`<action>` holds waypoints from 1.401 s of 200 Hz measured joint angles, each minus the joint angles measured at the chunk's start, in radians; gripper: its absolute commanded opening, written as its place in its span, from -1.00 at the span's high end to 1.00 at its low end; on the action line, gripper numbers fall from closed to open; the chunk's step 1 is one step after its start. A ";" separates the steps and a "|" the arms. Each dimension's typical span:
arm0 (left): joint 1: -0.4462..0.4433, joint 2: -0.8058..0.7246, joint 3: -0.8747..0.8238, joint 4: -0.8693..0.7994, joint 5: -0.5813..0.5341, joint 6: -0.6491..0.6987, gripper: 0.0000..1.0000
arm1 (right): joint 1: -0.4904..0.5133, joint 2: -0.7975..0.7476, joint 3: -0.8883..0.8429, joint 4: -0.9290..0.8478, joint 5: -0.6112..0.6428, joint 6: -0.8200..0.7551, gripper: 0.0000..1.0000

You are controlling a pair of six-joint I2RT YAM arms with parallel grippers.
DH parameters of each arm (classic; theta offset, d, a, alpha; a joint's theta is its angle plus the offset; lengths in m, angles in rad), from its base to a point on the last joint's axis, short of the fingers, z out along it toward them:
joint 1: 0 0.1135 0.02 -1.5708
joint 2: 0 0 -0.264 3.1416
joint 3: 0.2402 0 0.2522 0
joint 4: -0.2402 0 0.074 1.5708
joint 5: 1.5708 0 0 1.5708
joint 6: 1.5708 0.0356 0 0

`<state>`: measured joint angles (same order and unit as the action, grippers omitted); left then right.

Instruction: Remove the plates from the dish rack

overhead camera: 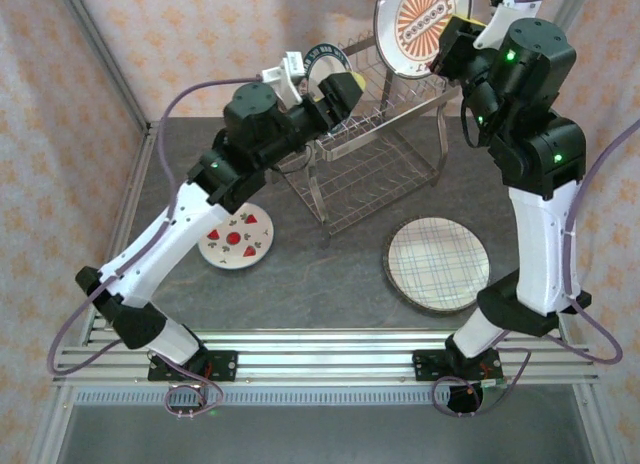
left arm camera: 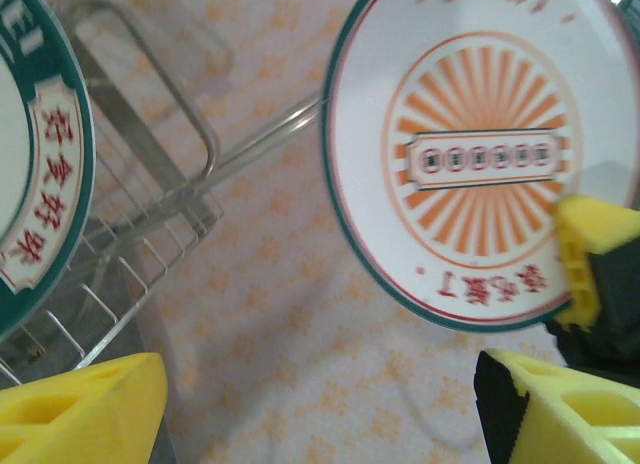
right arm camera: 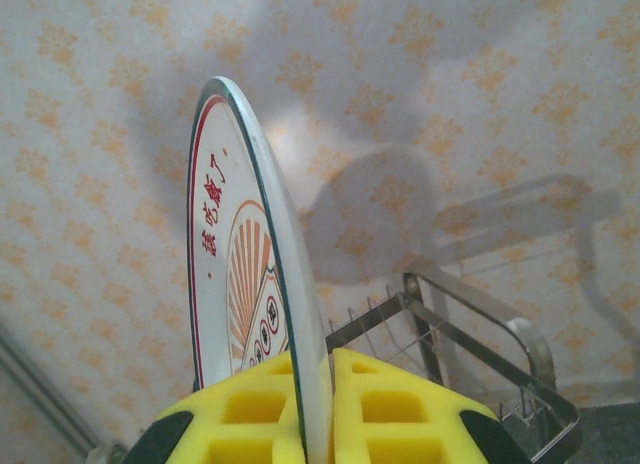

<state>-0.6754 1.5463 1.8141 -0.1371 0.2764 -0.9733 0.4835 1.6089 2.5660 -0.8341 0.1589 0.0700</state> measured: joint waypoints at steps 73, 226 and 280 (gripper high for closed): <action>-0.012 0.080 0.014 0.100 0.027 -0.119 -0.57 | 0.000 -0.019 -0.043 -0.037 -0.109 0.115 1.00; -0.023 0.091 0.029 0.153 0.023 -0.178 0.51 | -0.023 -0.108 -0.213 -0.025 -0.255 0.272 1.00; -0.023 0.057 0.001 0.191 0.021 -0.205 0.94 | -0.040 -0.124 -0.240 0.005 -0.288 0.327 1.00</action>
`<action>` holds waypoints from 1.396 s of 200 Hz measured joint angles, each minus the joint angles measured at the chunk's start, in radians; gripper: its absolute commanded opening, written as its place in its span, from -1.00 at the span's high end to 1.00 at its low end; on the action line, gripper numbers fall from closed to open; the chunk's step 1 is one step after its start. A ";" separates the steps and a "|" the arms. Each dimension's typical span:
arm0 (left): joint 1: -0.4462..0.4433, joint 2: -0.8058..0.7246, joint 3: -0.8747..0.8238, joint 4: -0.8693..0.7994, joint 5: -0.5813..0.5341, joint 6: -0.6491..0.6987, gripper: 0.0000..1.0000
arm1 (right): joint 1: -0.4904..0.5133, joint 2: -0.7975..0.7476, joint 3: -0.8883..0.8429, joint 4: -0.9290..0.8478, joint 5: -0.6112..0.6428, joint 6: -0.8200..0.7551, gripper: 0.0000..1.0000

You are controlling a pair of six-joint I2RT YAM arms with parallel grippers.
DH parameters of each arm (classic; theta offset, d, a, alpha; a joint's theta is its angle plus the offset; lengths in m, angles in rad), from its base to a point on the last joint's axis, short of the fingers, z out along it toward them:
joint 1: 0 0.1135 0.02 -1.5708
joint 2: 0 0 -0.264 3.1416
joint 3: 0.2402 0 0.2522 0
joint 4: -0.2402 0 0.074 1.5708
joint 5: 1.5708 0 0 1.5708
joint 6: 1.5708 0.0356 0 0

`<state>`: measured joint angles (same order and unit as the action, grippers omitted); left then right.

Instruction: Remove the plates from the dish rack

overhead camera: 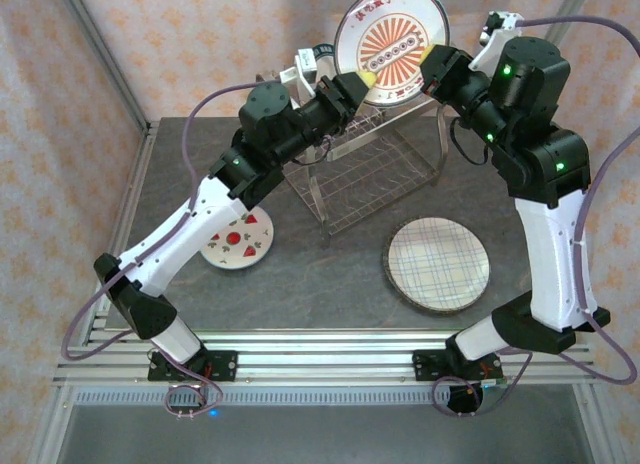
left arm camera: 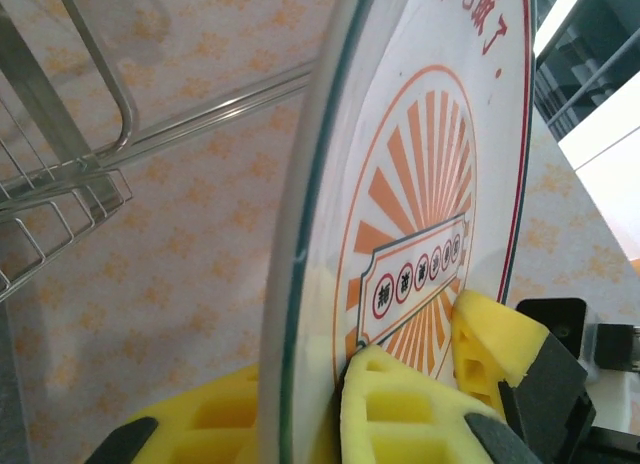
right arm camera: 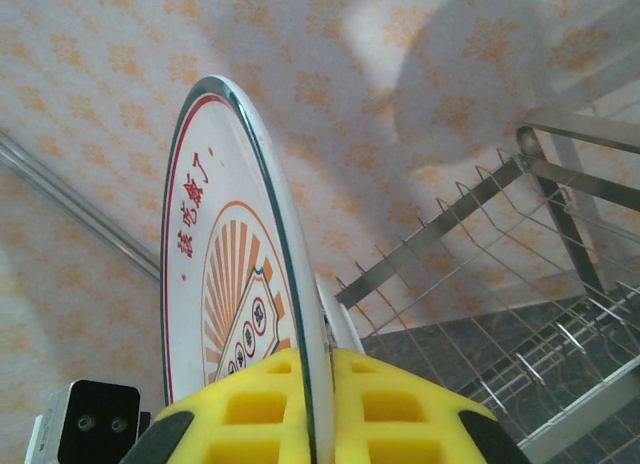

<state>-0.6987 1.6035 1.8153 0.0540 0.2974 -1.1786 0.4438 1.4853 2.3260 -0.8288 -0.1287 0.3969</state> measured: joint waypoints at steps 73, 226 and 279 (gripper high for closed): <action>0.001 -0.061 -0.070 0.078 -0.024 -0.002 1.00 | 0.000 0.031 0.035 -0.002 -0.068 -0.041 0.32; 0.293 -0.352 -0.304 0.077 -0.021 -0.040 1.00 | 0.129 0.032 -0.026 0.097 -0.242 -0.395 -0.16; 0.379 -0.530 -0.462 -0.019 -0.100 -0.054 1.00 | 0.304 -0.034 -0.246 0.255 -0.269 -0.696 -0.29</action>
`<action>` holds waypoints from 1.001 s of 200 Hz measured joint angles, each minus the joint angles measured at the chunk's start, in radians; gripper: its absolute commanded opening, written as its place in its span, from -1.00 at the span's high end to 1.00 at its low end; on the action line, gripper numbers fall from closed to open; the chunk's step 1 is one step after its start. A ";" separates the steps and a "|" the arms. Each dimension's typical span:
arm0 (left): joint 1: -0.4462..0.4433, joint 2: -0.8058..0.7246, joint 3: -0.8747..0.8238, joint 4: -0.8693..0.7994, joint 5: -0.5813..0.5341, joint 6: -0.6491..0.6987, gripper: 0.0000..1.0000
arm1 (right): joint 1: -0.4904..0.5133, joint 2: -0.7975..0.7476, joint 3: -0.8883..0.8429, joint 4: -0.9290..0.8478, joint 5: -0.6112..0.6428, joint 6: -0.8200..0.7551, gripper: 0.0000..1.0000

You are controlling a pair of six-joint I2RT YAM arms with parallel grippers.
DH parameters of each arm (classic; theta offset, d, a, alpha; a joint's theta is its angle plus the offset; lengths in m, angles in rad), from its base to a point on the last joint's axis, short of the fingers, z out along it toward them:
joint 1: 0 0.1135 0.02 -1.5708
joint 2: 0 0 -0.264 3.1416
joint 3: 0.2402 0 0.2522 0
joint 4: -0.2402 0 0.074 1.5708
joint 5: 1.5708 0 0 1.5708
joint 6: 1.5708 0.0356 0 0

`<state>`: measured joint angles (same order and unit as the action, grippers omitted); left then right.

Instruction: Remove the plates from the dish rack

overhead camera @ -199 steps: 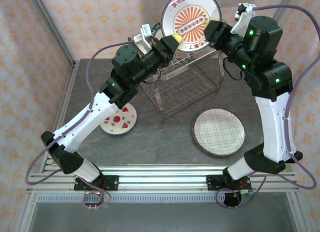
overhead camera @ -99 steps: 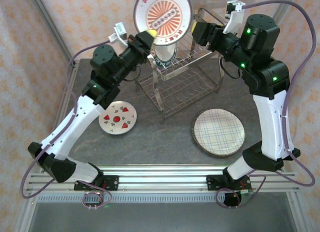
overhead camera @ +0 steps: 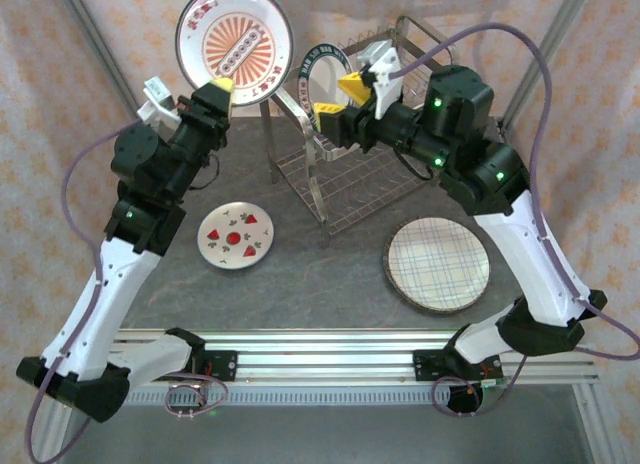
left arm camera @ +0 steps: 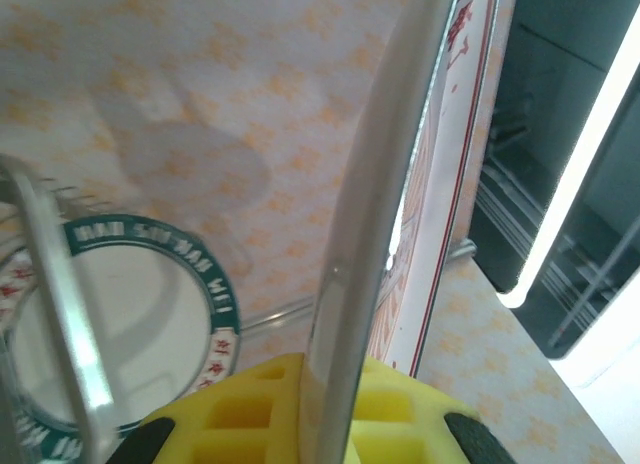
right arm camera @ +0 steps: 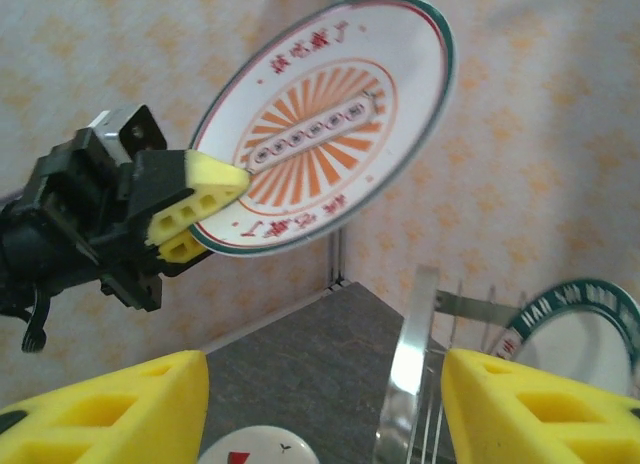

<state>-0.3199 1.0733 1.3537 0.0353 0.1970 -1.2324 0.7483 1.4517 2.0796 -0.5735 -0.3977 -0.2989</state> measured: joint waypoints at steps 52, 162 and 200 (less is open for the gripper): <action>0.007 -0.204 -0.199 -0.162 -0.116 0.005 1.00 | 0.095 0.020 0.001 0.022 0.000 -0.153 -0.35; 0.008 -0.405 -0.641 -0.350 -0.207 -0.046 1.00 | 0.109 0.079 0.047 -0.066 -0.042 -0.043 -0.40; 0.009 -0.442 -0.808 -0.345 -0.206 -0.127 1.00 | 0.109 0.079 0.049 -0.085 -0.052 0.000 -0.40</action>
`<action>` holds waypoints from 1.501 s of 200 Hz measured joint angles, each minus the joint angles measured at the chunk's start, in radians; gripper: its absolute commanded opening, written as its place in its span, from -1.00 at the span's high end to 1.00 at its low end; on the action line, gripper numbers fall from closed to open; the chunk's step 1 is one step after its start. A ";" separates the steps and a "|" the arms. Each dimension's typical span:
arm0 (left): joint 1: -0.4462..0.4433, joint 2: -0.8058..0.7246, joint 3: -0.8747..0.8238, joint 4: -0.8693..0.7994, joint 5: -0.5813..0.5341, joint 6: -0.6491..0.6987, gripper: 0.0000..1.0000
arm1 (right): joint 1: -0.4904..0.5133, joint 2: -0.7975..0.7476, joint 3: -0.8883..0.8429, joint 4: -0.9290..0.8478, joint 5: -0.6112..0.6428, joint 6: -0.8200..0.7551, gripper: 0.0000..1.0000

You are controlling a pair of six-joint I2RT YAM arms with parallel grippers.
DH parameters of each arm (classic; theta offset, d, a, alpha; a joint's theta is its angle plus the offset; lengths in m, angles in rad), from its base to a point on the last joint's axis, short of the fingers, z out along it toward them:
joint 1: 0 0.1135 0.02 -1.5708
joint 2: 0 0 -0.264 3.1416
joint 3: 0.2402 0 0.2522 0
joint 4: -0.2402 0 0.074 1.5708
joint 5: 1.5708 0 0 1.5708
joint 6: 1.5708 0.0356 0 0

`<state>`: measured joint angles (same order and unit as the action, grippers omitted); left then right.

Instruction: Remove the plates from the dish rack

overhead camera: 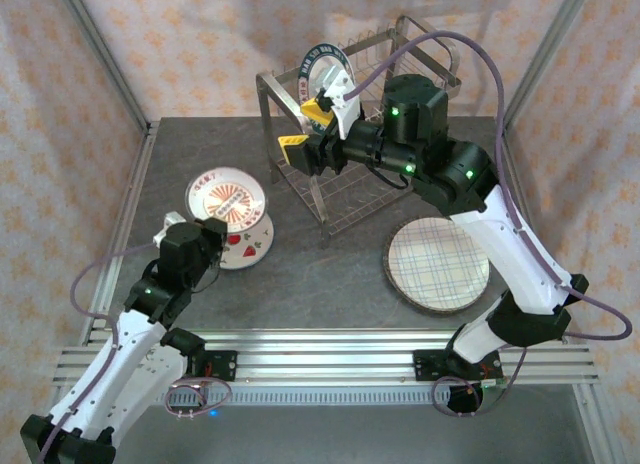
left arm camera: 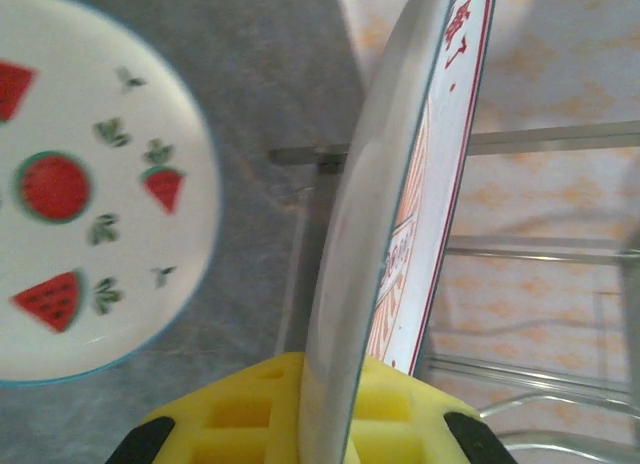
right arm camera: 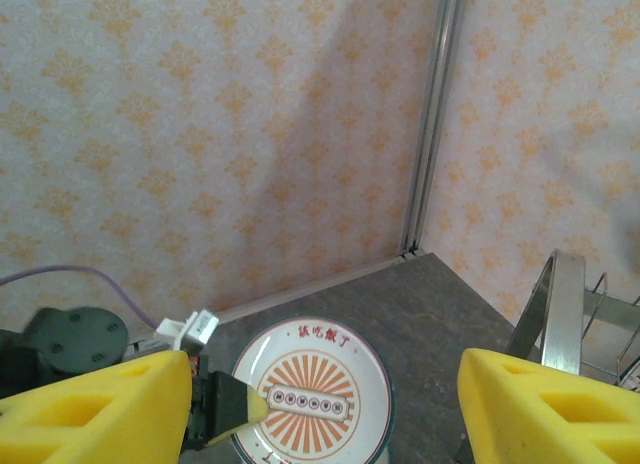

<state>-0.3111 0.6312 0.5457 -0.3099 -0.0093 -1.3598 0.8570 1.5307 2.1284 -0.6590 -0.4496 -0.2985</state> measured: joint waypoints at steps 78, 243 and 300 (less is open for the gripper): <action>0.035 0.022 -0.178 0.096 0.010 -0.080 1.00 | 0.000 0.017 0.028 -0.061 -0.058 0.064 -0.41; 0.130 0.238 -0.266 0.347 0.124 -0.090 1.00 | 0.000 0.019 0.028 -0.090 -0.082 0.090 -0.41; 0.140 0.261 -0.288 0.376 0.143 -0.089 1.00 | 0.000 0.019 0.028 -0.090 -0.082 0.094 -0.41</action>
<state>-0.1715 0.8921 0.2577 0.0658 0.1333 -1.4490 0.8570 1.5497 2.1567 -0.7490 -0.5320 -0.2047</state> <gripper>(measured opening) 0.082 0.703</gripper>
